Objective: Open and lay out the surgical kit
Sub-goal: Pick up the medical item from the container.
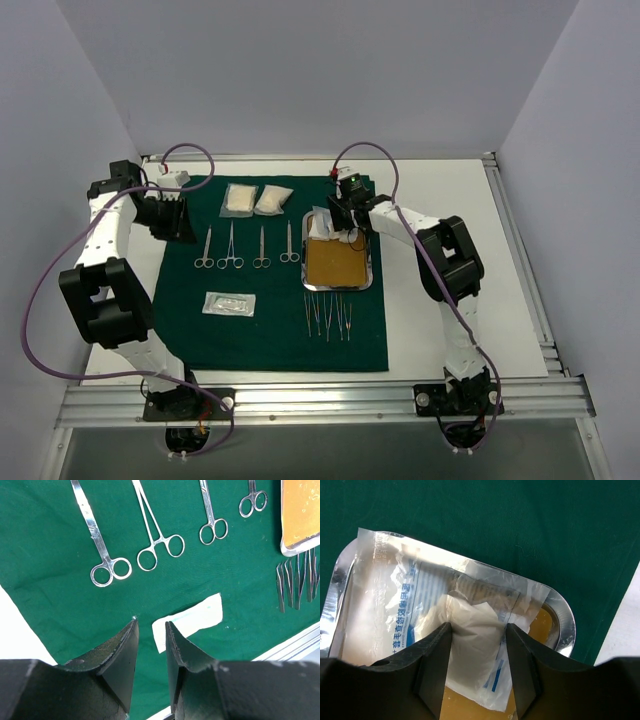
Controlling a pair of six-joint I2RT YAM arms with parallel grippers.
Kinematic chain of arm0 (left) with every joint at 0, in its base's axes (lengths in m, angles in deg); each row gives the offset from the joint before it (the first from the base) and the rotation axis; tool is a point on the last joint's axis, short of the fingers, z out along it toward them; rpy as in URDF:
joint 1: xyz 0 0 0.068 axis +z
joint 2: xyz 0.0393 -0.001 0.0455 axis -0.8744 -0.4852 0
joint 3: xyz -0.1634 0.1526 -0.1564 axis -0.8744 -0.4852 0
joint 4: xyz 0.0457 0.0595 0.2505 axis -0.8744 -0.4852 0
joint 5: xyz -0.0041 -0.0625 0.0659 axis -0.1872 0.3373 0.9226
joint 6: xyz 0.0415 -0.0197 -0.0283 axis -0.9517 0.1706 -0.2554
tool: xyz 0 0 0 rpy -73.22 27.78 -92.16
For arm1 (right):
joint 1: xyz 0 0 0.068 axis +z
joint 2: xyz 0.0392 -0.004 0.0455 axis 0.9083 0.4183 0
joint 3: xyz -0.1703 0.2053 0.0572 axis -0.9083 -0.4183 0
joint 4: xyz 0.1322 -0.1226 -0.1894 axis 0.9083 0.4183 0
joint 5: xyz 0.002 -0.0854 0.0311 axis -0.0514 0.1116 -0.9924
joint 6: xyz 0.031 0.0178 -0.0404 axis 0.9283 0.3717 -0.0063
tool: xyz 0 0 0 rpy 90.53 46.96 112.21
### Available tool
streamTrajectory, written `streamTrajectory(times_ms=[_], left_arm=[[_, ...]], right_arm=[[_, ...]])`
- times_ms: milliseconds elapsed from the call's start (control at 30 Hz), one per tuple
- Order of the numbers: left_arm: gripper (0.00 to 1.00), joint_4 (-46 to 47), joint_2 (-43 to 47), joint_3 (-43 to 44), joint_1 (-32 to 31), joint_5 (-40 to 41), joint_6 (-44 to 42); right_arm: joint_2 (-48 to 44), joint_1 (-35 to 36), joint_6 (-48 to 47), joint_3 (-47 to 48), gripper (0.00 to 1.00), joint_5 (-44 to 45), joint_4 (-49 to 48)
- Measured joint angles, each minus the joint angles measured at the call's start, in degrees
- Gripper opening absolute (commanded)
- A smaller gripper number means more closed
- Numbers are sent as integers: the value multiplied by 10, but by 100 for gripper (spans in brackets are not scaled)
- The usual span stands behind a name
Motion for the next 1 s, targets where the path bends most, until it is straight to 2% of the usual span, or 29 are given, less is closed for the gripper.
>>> streamTrajectory(times_ms=[233, 267, 333, 767, 867, 1000], left_arm=[[37, 0, 0, 0, 0, 0, 0], [37, 0, 0, 0, 0, 0, -1], [37, 0, 0, 0, 0, 0, -1], [37, 0, 0, 0, 0, 0, -6], [37, 0, 0, -1, 0, -1, -6], [37, -1, 0, -5, 0, -3, -10]], right_arm=[[0, 0, -1, 2, 27, 0, 0], [0, 0, -2, 2, 20, 0, 0], [0, 0, -4, 2, 15, -1, -1], [-13, 1, -13, 2, 15, 4, 9], [-26, 1, -14, 2, 9, 6, 19], [-54, 1, -14, -5, 7, 7, 20]])
